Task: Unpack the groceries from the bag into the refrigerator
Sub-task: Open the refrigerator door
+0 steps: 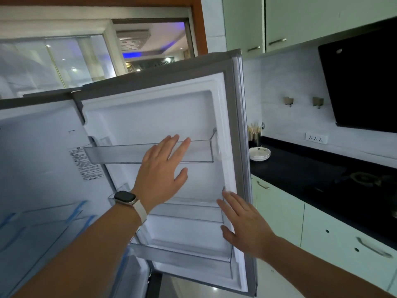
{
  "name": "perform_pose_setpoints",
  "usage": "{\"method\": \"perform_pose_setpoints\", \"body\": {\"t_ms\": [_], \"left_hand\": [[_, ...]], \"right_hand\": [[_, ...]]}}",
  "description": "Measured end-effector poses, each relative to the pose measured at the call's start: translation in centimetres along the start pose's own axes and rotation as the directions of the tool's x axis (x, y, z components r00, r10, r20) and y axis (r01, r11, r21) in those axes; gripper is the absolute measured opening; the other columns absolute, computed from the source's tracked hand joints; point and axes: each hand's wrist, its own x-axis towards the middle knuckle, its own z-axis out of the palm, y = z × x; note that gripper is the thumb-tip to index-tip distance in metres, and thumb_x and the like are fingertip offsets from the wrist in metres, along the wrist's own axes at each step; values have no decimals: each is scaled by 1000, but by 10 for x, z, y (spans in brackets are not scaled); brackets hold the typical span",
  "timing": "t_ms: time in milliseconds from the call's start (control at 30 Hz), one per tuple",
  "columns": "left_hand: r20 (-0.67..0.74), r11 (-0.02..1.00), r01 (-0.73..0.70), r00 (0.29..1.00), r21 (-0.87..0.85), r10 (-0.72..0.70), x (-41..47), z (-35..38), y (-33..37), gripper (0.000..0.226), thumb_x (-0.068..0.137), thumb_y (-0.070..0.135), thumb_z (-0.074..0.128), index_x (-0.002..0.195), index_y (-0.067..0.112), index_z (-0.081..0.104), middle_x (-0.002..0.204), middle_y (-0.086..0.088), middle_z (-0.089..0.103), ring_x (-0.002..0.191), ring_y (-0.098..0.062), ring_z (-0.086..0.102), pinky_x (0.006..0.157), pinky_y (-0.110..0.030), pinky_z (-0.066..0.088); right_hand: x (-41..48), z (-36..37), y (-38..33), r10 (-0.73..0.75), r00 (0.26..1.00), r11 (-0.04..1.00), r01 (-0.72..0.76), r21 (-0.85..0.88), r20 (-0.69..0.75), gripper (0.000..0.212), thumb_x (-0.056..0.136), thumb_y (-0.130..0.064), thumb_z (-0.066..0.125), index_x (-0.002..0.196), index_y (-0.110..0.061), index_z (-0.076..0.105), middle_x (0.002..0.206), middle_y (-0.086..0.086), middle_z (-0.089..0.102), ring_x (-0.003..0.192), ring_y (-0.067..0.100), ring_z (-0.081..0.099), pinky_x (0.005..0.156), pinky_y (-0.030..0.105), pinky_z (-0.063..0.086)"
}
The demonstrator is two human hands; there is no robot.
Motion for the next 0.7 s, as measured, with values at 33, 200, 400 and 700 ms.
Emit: {"method": "perform_pose_setpoints", "body": {"t_ms": [33,200,400,700], "left_hand": [[-6,1000,-13,1000,7,13,4,4,-1,67,91,33,56,153,21,35,154,-10,42,142,-31,37,112,-50,34],[-70,996,-48,996,75,54,19,25,-16,64,90,31,58,151,19,41,151,-12,46,139,-33,42,111,-51,34],[-220,988,-63,971,144,94,28,64,-48,57,90,28,60,145,17,51,146,-16,51,132,-37,48,110,-52,31],[-342,987,-60,933,149,108,64,115,-53,51,87,27,60,137,18,60,143,-12,56,128,-34,54,109,-55,28]], "right_hand": [[3,4,4,10,1000,1000,-10,-5,11,66,88,-46,48,147,-18,36,153,8,39,140,26,39,104,44,46],[22,18,24,52,998,997,-51,-60,20,63,90,-45,45,145,-15,40,152,8,42,138,25,42,109,39,34],[46,38,55,89,996,992,-89,-85,-1,52,92,-40,50,137,-12,51,152,8,42,139,25,40,112,35,28],[85,61,111,93,995,988,-89,-130,26,50,95,-40,50,135,-11,51,154,7,39,140,26,39,112,41,37]]}}
